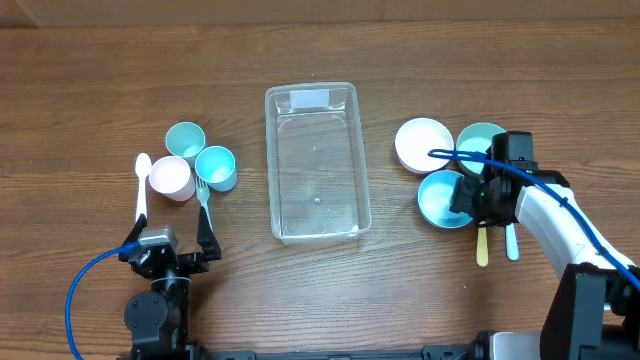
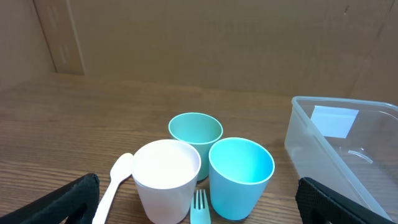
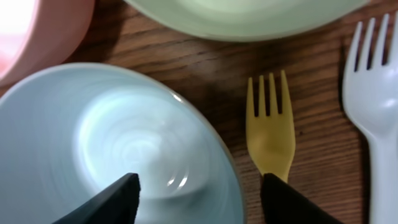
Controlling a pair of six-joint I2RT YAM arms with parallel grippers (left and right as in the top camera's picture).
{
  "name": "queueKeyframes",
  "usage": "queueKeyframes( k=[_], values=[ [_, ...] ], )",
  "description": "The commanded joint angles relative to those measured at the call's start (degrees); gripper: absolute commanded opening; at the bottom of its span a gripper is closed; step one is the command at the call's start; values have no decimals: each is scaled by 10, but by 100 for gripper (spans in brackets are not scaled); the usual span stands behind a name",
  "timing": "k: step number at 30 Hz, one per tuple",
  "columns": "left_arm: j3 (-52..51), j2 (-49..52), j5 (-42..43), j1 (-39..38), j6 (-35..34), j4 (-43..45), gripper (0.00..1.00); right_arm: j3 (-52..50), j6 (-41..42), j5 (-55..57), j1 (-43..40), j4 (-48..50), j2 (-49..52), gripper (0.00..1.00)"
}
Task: Pack container
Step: 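Reach right gripper to the teal bowl and grasp its rim, then carry the teal bowl with right gripper into the clear container and release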
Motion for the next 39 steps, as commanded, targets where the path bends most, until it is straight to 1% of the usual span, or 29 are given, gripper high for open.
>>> queueKeyframes(
  k=[1, 3, 5, 6, 9, 10, 12, 13, 18, 22, 28, 30, 33, 36, 39],
  values=[
    [-2, -4, -2, 1, -10, 0, 100, -4, -2, 5, 0, 3, -7, 40],
    [-2, -4, -2, 1, -10, 0, 100, -4, -2, 5, 0, 2, -7, 40],
    [-2, -4, -2, 1, -10, 0, 100, -4, -2, 14, 0, -3, -7, 36],
    [-2, -4, -2, 1, -10, 0, 100, -4, -2, 20, 0, -9, -7, 31],
    [-2, -4, -2, 1, -10, 0, 100, -4, -2, 26, 0, -15, -7, 21],
    [-2, -4, -2, 1, -10, 0, 100, -4, -2, 26, 0, -15, -7, 15],
    [-2, -4, -2, 1, -10, 0, 100, -4, -2, 26, 0, -14, -7, 5],
    [-2, -4, -2, 1, -10, 0, 100, -4, -2, 26, 0, -14, -7, 4],
    [-2, -4, -2, 1, -10, 0, 100, 8, -2, 26, 0, -32, -7, 4],
    [-2, -4, -2, 1, -10, 0, 100, 69, -2, 16, 0, -96, -12, 4],
    [-2, -4, -2, 1, -10, 0, 100, 205, -2, -32, 10, -225, -55, 4],
    [-2, -4, -2, 1, -10, 0, 100, 250, -2, -32, 33, -265, -62, 4],
    [-2, -4, -2, 1, -10, 0, 100, 318, 1, -31, 103, -305, -63, 4],
    [-2, -4, -2, 1, -10, 0, 100, 350, 32, -30, 159, -301, -63, 4],
    [-2, -4, -2, 1, -10, 0, 100, 355, 61, -29, 215, -260, -60, 4]
  ],
)
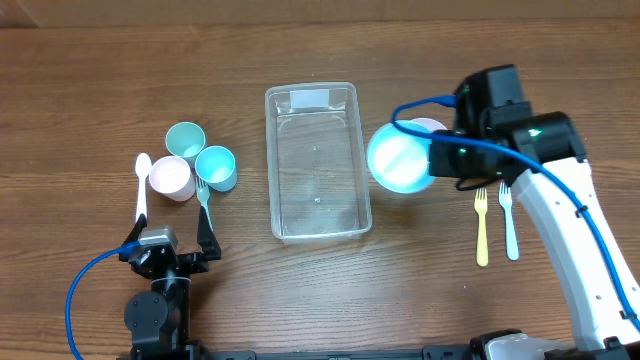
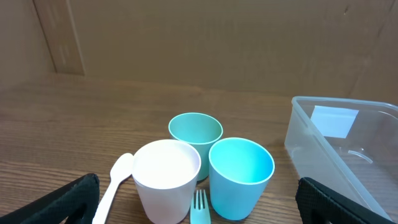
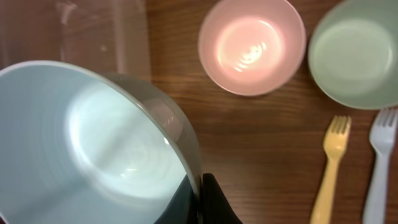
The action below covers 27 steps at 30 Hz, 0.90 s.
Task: Pack container
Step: 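Carry the teal bowl with right gripper into the clear container and release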
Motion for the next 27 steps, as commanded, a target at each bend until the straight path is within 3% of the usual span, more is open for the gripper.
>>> queueKeyframes(
  k=[1, 5, 13, 19, 27],
  values=[
    [-2, -4, -2, 1, -10, 0, 100, 22, 41, -1, 57, 42, -4, 4],
    [-2, -4, -2, 1, -10, 0, 100, 22, 60, 23, 127, 119, 48, 4],
    [-2, -4, -2, 1, -10, 0, 100, 22, 66, 72, 186, 317, 185, 4],
    [-2, -4, -2, 1, -10, 0, 100, 22, 63, 166, 189, 370, 232, 4],
    [-2, -4, -2, 1, -10, 0, 100, 21, 68, 171, 187, 383, 289, 4]
  ],
)
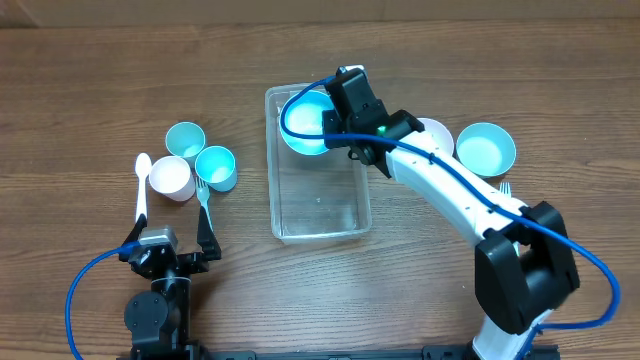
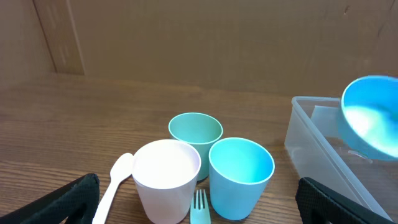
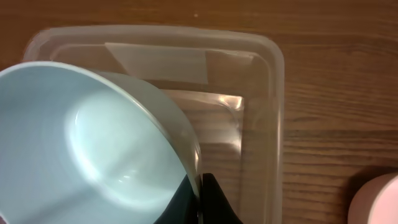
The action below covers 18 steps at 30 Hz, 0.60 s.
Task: Pack container
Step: 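Carry the teal bowl with right gripper into the clear container and release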
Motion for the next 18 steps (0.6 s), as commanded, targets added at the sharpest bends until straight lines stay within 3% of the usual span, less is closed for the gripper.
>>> queueKeyframes(
  k=[1, 8, 9, 11, 12, 18],
  values=[
    [-2, -4, -2, 1, -10, 0, 100, 12, 5, 11, -4, 8, 54, 4],
    [-2, -4, -2, 1, -10, 0, 100, 12, 14, 11, -4, 13, 65, 4],
    [-2, -4, -2, 1, -10, 0, 100, 12, 13, 11, -4, 10, 65, 11],
    [-2, -4, -2, 1, -10, 0, 100, 13, 2, 10, -2, 9, 65, 56],
    [-2, -4, -2, 1, -10, 0, 100, 15, 1, 9, 0, 9, 62, 71],
    [-2, -4, -2, 1, -10, 0, 100, 60, 0, -50, 0, -13, -16, 76]
  ],
)
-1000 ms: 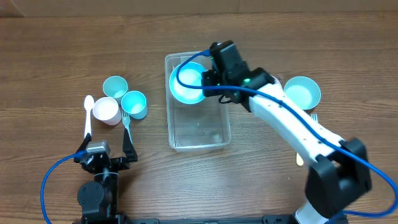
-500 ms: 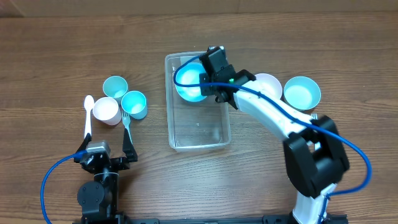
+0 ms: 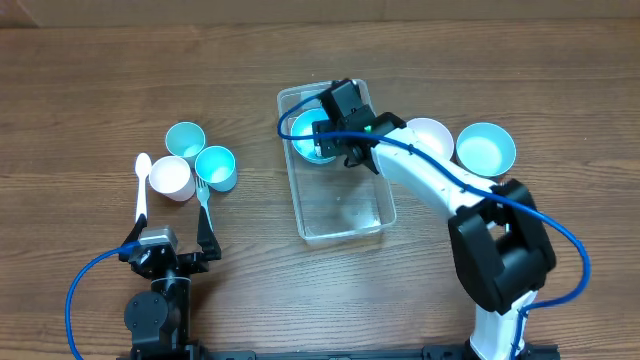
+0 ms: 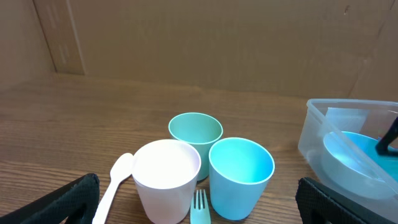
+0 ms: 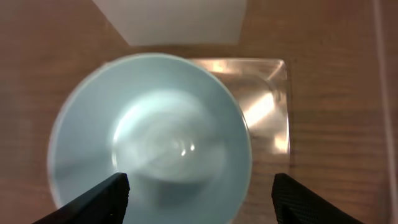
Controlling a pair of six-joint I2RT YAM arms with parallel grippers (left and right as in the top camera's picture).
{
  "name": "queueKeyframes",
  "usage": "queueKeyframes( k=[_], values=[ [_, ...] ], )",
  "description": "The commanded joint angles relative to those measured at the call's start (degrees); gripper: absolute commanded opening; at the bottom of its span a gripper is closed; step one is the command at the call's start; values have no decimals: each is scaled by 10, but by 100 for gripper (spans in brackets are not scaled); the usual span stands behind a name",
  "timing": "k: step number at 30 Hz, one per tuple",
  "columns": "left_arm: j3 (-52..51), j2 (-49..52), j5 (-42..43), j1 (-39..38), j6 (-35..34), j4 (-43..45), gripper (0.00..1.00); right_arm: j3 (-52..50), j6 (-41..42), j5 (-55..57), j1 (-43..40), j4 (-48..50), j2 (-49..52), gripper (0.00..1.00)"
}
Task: Pack container
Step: 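Carry the teal bowl with right gripper into the clear container and release, then move right gripper to the second teal bowl and grasp its rim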
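The clear plastic container lies askew at mid-table. A blue bowl rests in its far end and also shows in the left wrist view as the blue bowl. My right gripper hangs open just above that bowl, with its fingers spread and holding nothing. A pink bowl and a pale blue bowl sit to the right of the container. My left gripper stands open at the front left, behind three cups.
A teal cup, a white-pink cup and a blue cup stand together on the left. A white spoon and a teal fork lie beside them. The right arm crosses the table's right half.
My right gripper has let go of the blue bowl, which now lies in the container's far end. The container has shifted right and turned askew. The left arm is unchanged.
My right gripper was open over the blue bowl beside the forks at the right. Then it held the bowl by its rim next to the container, then above the container's far end. Now the bowl lies inside, released.
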Motion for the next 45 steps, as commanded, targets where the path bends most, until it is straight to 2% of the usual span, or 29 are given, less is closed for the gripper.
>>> queueKeyframes(
  k=[1, 3, 5, 6, 7, 8, 10, 14, 21, 33, 38, 40, 41, 42, 43, 44, 45],
  values=[
    [-2, -4, -2, 1, -10, 0, 100, 54, -3, -29, 0, -15, -87, 76],
    [-2, -4, -2, 1, -10, 0, 100, 73, -12, -13, 0, -62, -126, 74],
    [-2, -4, -2, 1, -10, 0, 100, 74, -12, 36, -10, -121, -163, 61],
    [-2, -4, -2, 1, -10, 0, 100, 74, -12, 49, -18, -151, -175, 43],
    [-2, -4, -2, 1, -10, 0, 100, 74, -11, 51, -37, -200, -185, 12],
    [-2, -4, -2, 1, -10, 0, 100, 74, -2, 51, -54, -238, -188, 4],
    [-2, -4, -2, 1, -10, 0, 100, 65, 8, 37, -98, -318, -186, 4],
    [-2, -4, -2, 1, -10, 0, 100, 19, 8, -37, -129, -375, -186, 4],
    [-2, -4, -2, 1, -10, 0, 100, -124, 19, -103, -129, -311, -184, 4],
    [-2, -4, -2, 1, -10, 0, 100, -127, 16, -246, -90, -275, -184, 4],
    [-2, -4, -2, 1, -10, 0, 100, -125, 14, -166, -104, -259, -185, 4],
    [-2, -4, -2, 1, -10, 0, 100, -114, 14, -138, -120, -253, -185, 6],
    [-2, -4, -2, 1, -10, 0, 100, -97, 13, -113, -135, -262, -185, 12],
    [-2, -4, -2, 1, -10, 0, 100, -80, 10, -102, -153, -273, -185, 27],
    [-2, -4, -2, 1, -10, 0, 100, -64, 7, -109, -176, -283, -185, 70],
    [-2, -4, -2, 1, -10, 0, 100, -57, -14, -123, -194, -289, -185, 100],
    [-2, -4, -2, 1, -10, 0, 100, -54, -42, -143, -217, -294, -185, 100]
  ],
)
